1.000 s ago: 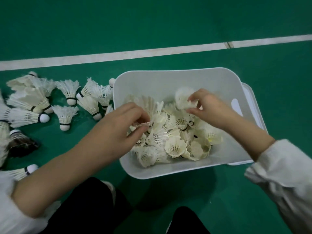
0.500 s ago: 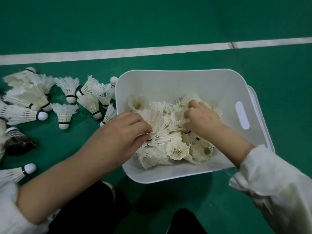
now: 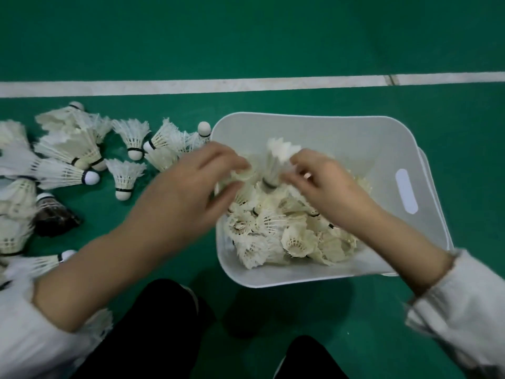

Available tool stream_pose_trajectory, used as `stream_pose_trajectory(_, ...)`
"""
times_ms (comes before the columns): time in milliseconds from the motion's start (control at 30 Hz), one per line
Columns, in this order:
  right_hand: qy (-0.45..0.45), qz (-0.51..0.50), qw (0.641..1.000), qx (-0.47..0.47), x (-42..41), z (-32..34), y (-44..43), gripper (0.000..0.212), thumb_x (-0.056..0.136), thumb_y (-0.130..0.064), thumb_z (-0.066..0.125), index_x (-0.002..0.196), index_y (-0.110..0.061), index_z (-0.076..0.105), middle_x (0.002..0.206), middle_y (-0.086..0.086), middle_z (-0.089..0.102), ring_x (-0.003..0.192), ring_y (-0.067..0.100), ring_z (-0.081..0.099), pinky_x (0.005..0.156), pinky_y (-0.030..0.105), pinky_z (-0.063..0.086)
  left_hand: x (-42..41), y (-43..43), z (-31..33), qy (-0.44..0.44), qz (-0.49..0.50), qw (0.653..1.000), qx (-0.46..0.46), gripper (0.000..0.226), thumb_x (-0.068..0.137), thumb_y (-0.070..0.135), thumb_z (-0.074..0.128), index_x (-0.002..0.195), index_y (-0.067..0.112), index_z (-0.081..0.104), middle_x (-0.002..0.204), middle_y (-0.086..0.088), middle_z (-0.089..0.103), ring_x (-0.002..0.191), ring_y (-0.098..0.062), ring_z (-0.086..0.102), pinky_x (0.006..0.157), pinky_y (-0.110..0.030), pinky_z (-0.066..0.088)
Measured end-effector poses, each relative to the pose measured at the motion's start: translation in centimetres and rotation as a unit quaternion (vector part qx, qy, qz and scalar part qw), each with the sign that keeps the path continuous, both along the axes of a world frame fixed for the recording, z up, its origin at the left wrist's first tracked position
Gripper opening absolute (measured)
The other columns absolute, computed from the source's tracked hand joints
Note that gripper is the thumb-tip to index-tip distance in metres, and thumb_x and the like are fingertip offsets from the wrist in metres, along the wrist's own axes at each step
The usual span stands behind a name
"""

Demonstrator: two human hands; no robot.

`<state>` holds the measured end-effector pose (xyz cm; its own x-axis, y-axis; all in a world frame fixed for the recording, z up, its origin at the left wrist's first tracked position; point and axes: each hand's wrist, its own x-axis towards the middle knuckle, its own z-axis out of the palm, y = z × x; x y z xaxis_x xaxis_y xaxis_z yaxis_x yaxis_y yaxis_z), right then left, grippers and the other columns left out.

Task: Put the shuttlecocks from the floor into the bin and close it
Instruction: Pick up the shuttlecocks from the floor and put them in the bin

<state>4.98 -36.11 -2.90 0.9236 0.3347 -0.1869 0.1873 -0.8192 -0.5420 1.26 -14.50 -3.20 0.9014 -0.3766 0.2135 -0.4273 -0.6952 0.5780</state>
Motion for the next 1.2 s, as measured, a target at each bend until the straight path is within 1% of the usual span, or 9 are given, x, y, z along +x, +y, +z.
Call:
stream_pose_trajectory(133,0.053,-0.063,0.995,-0.054,2.3,-1.2,-0.3,0.03,0.098,-0.029,0.038,0.119,-0.01,0.05,0.102,0.005,0.059,0.076,0.017,0.053,0.058,0.025,0.037,0.9,3.1,-0.5,0.038,0.081,0.995,0.049,0.02,0.09,0.032,0.049,0.104,0.022,0.058,0.092,0.01,0.058,0.081,-0.012,0.056,0.067,-0.034,0.049)
stream_pose_trajectory(267,0.116,-0.037,0.986,-0.117,2.3,-4.8,1.3,0.028,0.098,-0.026,0.041,0.114,-0.008,0.056,0.106,0.013,0.065,0.09,0.028,0.061,0.076,0.033,0.047,0.5,5.7,-2.9,0.076,0.099,0.986,0.109,0.015,0.09,0.03,0.05,0.095,0.021,0.06,0.089,0.005,0.062,0.079,-0.017,0.058,0.065,-0.039,0.05)
stream_pose_trajectory(433,0.142,-0.044,0.98,-0.131,1.9,-7.0,2.6,0.028,0.098,-0.029,0.041,0.107,-0.009,0.059,0.082,0.008,0.061,0.06,0.017,0.051,0.052,0.025,0.038,-0.8,8.0,-5.3,0.117,0.12,0.977,0.131,0.015,0.089,0.028,0.051,0.093,0.019,0.061,0.089,0.001,0.063,0.08,-0.022,0.059,0.065,-0.039,0.05)
stream_pose_trajectory(500,0.145,-0.024,0.975,-0.165,2.0,-6.6,2.8,0.03,0.097,-0.03,0.041,0.112,-0.011,0.058,0.093,0.01,0.062,0.069,0.019,0.055,0.059,0.026,0.042,-1.4,9.2,-6.1,0.14,0.116,0.972,0.146,0.015,0.088,0.029,0.05,0.093,0.019,0.06,0.09,0.002,0.062,0.081,-0.022,0.059,0.066,-0.039,0.05)
stream_pose_trajectory(633,0.087,-0.009,0.969,-0.23,1.8,-3.2,3.2,0.036,0.094,-0.033,0.044,0.126,-0.018,0.049,0.127,0.009,0.05,0.106,0.029,0.056,0.088,0.036,0.043,-2.9,12.6,-6.4,0.205,0.125,0.96,0.146,0.015,0.089,0.028,0.052,0.099,0.02,0.061,0.094,0.002,0.062,0.084,-0.021,0.06,0.073,-0.037,0.049)
stream_pose_trajectory(733,0.003,0.006,0.983,-0.183,0.6,1.5,6.0,0.029,0.093,-0.033,0.046,0.118,-0.02,0.056,0.108,0.0,0.059,0.095,0.025,0.058,0.08,0.034,0.043,-5.3,15.6,-5.8,0.224,0.149,0.951,0.152,0.016,0.089,0.026,0.054,0.102,0.019,0.062,0.096,0.0,0.063,0.087,-0.021,0.06,0.076,-0.034,0.048)
stream_pose_trajectory(833,-0.034,0.082,0.989,-0.121,-1.7,5.1,10.6,0.02,0.092,-0.029,0.048,0.105,-0.021,0.062,0.083,-0.009,0.052,0.073,0.015,0.05,0.067,0.028,0.034,-8.9,17.7,-4.9,0.222,0.192,0.948,0.126,0.015,0.088,0.021,0.056,0.099,0.015,0.064,0.093,-0.002,0.064,0.085,-0.022,0.06,0.071,-0.03,0.043)
stream_pose_trajectory(967,-0.02,0.2,0.978,-0.054,-5.2,5.2,17.9,0.017,0.09,-0.023,0.051,0.1,-0.017,0.064,0.089,-0.002,0.058,0.077,0.015,0.052,0.068,0.027,0.033,-13.9,19.4,-4.5,0.248,0.239,0.933,0.103,0.014,0.089,0.022,0.054,0.097,0.017,0.064,0.092,-0.002,0.063,0.083,-0.022,0.059,0.069,-0.03,0.043)
stream_pose_trajectory(1200,0.093,0.328,0.939,-0.051,-11.6,-4.9,26.0,0.021,0.087,-0.018,0.051,0.105,-0.014,0.062,0.108,0.009,0.063,0.099,0.025,0.059,0.085,0.033,0.044,-19.2,20.1,-6.8,0.292,0.276,0.912,0.082,0.023,0.09,0.033,0.052,0.107,0.02,0.058,0.106,0.0,0.057,0.092,-0.02,0.057,0.076,-0.032,0.045)
